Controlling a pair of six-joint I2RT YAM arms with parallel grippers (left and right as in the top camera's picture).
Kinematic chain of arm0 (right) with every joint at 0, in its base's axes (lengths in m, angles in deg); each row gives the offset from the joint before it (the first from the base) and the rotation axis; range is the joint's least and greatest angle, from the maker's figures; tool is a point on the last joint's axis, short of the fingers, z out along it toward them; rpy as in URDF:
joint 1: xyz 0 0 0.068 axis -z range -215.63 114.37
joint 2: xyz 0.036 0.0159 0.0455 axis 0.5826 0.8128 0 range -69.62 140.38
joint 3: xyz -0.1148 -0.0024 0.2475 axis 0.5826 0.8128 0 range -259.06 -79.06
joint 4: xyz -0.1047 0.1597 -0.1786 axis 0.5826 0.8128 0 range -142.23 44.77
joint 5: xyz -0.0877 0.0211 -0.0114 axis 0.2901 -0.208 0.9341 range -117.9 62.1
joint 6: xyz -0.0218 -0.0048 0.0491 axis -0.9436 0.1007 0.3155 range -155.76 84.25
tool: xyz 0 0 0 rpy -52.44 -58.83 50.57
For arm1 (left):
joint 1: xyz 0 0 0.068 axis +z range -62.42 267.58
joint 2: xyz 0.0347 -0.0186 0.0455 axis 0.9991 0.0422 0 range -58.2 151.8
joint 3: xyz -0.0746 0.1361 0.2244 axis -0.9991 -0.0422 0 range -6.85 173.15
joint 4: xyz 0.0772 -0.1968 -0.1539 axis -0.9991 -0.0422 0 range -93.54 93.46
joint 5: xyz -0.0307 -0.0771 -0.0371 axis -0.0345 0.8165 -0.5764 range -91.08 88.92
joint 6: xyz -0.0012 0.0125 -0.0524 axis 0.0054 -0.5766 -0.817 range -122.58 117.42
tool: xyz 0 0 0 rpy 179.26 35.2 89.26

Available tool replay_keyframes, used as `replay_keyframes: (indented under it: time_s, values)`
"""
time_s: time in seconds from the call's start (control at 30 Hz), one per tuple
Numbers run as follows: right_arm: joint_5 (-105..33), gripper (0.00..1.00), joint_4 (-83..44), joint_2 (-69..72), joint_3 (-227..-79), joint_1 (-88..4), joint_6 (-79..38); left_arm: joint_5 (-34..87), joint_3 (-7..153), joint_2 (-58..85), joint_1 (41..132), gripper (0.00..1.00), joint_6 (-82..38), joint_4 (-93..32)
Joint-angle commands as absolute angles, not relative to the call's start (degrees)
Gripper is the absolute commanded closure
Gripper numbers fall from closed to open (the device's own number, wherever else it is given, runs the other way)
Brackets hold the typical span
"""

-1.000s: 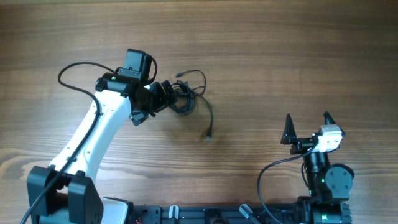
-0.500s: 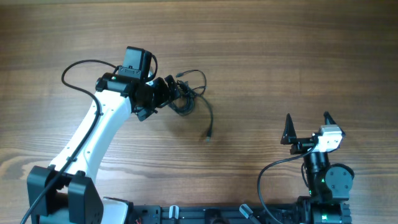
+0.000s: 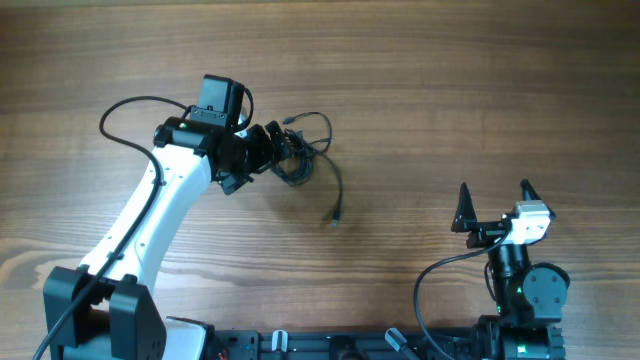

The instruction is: Untangle cables

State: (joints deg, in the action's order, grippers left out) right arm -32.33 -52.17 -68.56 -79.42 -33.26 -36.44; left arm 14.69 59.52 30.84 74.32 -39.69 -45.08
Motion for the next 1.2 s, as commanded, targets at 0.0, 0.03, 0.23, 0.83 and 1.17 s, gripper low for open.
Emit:
replay_keyframes:
  time_s: [0.0,0.03,0.23,0.83,1.17]
  values:
    - [-31.8,0.0,-52.3,-68.8,-79.4,-33.0,-35.7,15.2,58.8,30.9,74.2,0.0,-38.8,-45.0]
    - [-31.8,0.0,-52.3,-68.8,-79.4,-33.0,-35.7,15.3,58.8,30.9,74.2,0.0,-38.8,-44.9]
    - [-31.8,0.0,-52.3,-68.8,-79.4,-33.0,-35.7,17.5,58.8,30.9,74.2,0.0,-38.8,-44.6]
    - [-31.8,0.0,-52.3,-68.8,-79.4,-33.0,-35.7,23.0,58.8,30.9,73.9,0.12,-40.1,-30.6]
    - [-36.1,0.0,-58.5,-68.8,-79.4,-33.0,-26.9,8.7,58.7,31.1,67.7,0.28,-45.7,-32.1]
